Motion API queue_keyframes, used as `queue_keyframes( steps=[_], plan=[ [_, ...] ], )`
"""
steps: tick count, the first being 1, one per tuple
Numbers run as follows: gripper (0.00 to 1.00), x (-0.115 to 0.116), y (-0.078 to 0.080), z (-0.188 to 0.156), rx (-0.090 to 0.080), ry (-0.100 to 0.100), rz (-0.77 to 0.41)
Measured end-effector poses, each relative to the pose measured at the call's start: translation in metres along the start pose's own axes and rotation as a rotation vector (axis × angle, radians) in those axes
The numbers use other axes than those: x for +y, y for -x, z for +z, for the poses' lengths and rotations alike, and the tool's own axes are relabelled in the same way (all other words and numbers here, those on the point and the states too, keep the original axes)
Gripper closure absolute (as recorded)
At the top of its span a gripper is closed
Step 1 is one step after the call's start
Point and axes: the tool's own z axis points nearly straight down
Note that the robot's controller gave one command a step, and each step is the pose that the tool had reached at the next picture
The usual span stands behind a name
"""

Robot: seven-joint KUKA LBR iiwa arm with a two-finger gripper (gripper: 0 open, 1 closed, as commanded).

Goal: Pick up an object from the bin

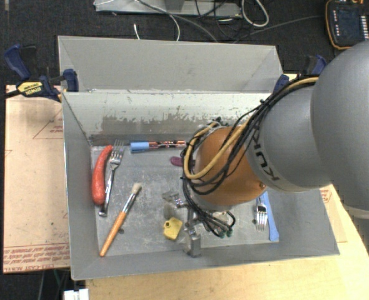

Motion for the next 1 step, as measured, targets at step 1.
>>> queue_keyframes(
  steps=[1],
  plan=[
    [0.0, -0.0049, 0.0281, -0.065, 0.007, -0.001, 0.005]
  ],
)
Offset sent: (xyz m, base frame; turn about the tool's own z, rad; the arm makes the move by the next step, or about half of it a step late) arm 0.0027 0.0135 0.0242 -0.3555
